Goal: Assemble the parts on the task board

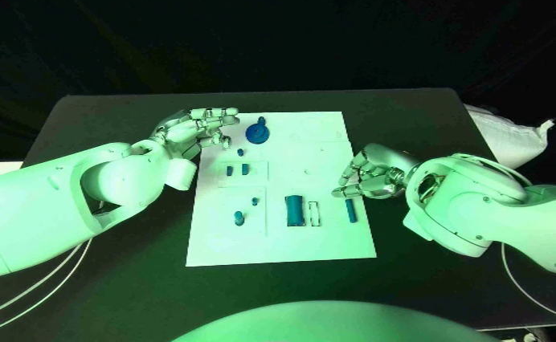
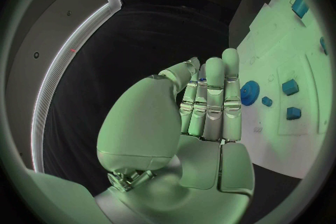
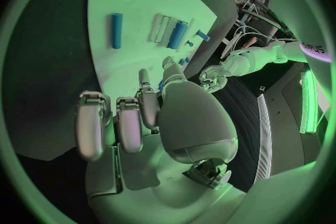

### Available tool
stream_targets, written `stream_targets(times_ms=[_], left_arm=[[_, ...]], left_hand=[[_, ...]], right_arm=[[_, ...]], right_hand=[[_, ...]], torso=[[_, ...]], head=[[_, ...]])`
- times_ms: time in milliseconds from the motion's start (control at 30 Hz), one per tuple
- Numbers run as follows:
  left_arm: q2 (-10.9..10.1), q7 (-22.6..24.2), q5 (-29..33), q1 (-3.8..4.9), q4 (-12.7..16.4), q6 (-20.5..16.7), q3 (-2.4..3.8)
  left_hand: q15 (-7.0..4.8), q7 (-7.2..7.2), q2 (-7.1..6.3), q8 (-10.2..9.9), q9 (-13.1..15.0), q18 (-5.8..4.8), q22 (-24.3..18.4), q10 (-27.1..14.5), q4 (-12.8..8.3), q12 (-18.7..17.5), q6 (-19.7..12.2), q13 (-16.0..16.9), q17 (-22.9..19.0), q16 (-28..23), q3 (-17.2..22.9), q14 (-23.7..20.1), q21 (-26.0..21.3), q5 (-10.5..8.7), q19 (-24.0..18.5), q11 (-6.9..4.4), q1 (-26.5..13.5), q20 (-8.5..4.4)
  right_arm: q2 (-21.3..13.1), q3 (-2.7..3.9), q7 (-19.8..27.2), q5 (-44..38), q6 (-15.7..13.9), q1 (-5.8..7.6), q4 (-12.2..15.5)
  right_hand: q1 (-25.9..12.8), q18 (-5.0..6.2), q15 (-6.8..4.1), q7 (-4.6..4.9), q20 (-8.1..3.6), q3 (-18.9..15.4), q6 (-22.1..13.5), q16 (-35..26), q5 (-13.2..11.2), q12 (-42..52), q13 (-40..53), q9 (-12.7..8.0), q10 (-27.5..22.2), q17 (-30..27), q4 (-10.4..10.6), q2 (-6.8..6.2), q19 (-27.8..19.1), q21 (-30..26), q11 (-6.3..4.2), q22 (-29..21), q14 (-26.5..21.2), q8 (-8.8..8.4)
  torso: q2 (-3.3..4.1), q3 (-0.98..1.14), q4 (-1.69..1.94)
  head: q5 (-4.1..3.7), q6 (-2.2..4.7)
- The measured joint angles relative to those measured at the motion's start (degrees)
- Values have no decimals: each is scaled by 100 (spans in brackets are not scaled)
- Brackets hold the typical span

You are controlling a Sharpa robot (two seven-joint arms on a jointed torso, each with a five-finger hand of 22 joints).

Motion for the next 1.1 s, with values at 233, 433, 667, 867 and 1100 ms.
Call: stream_targets(times_ms=[233,433,667,867,1100], left_arm=[[6,1,-7,-1,16,0,0],[16,4,-14,-1,20,0,0],[17,5,-20,-1,18,1,0],[18,5,-25,-1,16,2,0],[18,5,-30,-2,16,3,0]], left_hand=[[0,0,0,0,0,0,0,0,0,0,0,0,0,0,0,0,0,0,0,0,0,0],[1,0,0,0,0,0,0,0,0,0,0,0,0,0,0,1,0,0,0,0,0,0],[-11,0,0,0,0,0,0,-19,-16,0,0,0,-13,0,-16,-13,0,0,0,19,0,0],[-11,0,0,0,0,1,0,-19,-16,0,0,0,-13,0,-16,-13,0,0,0,19,0,0],[-11,0,0,0,0,0,0,-19,-16,0,0,0,-12,0,-16,-13,0,0,0,19,0,0]], right_arm=[[-251,-48,-13,-327,342,-18,-39],[-200,-84,-33,-784,588,-137,-148],[7,-101,-52,-1091,748,-309,-272],[175,-102,-65,-1229,798,-377,-378],[320,-86,-67,-1353,802,-411,-466]], right_hand=[[0,1,0,-26,8,19,29,0,-61,-199,0,-26,-25,0,-8,0,-9,0,-3,0,0,-12],[0,1,0,-43,8,36,106,0,-85,-199,-1,-26,-25,-1,9,0,-10,0,-3,-1,0,-12],[-122,1,-1,-43,8,-51,106,0,-125,-199,-166,-26,-25,-1,97,-60,-10,-1,-2,-1,0,-12],[-137,1,-1,-43,7,-60,105,0,-125,-199,-192,-25,-25,4,106,-45,-10,-1,-2,4,0,-34],[-137,1,-1,-42,7,-44,147,0,-125,-199,-229,-9,-22,3,122,-45,-10,-1,-5,3,0,-21]], torso=[[1,2,-31],[-2,14,-57],[-2,18,-41],[1,16,-37],[4,15,-20]], head=[[-62,-5],[-91,-7],[-111,-8],[-106,-14],[-118,-36]])
